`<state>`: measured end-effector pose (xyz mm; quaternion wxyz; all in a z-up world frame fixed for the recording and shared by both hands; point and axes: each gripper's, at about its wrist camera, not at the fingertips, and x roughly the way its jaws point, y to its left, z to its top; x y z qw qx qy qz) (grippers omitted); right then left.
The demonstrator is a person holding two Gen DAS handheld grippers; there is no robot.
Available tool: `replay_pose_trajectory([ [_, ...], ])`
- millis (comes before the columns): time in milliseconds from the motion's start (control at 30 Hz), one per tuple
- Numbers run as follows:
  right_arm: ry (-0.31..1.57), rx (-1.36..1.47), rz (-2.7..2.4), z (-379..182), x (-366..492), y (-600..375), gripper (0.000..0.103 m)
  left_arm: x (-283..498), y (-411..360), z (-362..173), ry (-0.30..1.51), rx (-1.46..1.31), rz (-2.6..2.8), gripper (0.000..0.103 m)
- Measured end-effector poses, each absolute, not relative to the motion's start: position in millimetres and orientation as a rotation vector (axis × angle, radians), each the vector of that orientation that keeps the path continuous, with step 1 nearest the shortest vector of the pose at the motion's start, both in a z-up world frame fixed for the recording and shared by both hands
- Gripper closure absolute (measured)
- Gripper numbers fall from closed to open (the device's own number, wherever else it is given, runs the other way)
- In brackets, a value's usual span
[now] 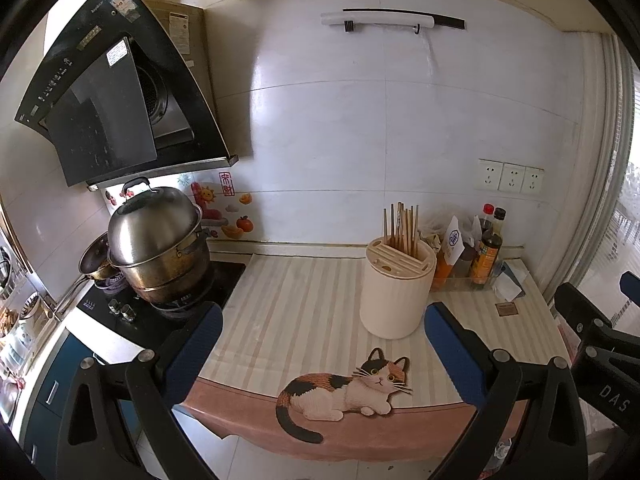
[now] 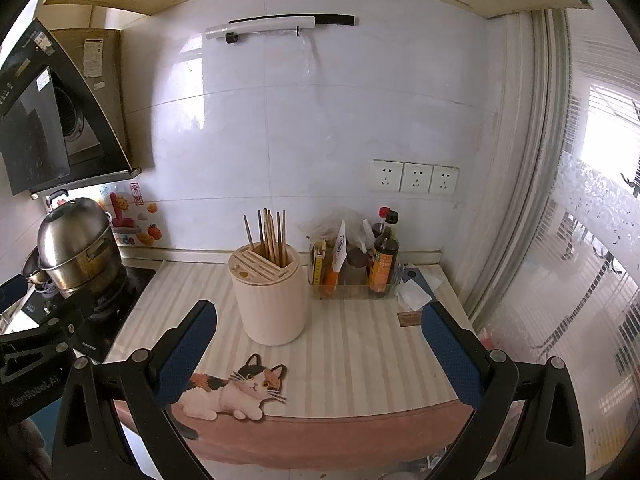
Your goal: Organize utensils
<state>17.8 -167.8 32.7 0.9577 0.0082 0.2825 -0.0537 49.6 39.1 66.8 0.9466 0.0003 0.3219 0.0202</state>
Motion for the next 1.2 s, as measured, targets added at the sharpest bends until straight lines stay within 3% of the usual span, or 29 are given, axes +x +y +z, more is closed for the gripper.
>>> replay_pose_trajectory([
  [1200, 0.572, 0.006, -0.112, 32.3, 25.8, -163.8, 0.0, 55.0, 38.9, 64.2, 0.655, -0.006, 0.043, 0.0],
])
